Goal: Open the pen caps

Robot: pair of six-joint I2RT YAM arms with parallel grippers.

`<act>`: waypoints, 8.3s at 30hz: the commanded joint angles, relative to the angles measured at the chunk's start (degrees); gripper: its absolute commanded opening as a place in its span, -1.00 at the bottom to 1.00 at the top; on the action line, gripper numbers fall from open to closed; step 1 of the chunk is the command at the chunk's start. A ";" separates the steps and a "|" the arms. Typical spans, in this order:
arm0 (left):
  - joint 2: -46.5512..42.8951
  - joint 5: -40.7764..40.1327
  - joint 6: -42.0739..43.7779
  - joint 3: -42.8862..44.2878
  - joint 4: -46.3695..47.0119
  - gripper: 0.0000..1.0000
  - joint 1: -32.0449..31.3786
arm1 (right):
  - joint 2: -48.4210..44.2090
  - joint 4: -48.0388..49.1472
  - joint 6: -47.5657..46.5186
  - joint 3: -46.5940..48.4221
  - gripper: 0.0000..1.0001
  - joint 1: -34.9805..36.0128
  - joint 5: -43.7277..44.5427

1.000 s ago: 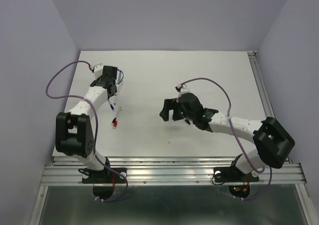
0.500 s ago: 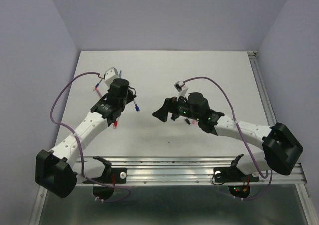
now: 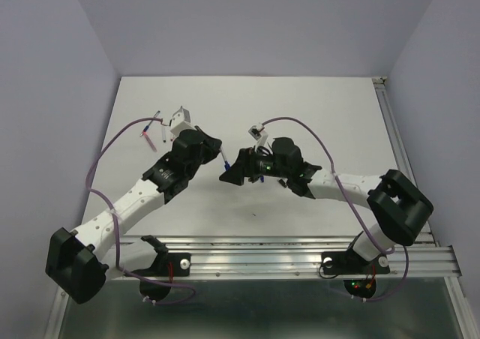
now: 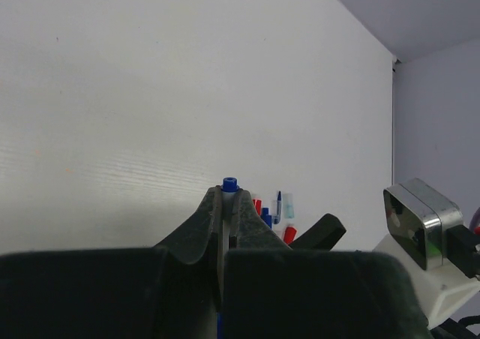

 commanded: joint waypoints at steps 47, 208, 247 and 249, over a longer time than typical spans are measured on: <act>7.30 -1.04 22.85 7.86 2.04 -1.00 13.46 | -7.33 -36.35 -2.56 0.45 -0.98 2.17 33.99; 37.51 -5.68 18.88 7.14 -13.69 -0.34 24.63 | -22.70 -29.64 -13.29 -9.02 1.00 0.32 33.36; 8.62 -8.15 9.41 11.44 -16.69 -1.00 16.03 | -20.43 -20.24 -11.63 -4.02 1.00 0.32 16.41; 5.37 -6.74 8.17 10.22 -12.66 -1.00 12.42 | -17.19 -17.79 -10.57 -0.86 1.00 0.32 12.04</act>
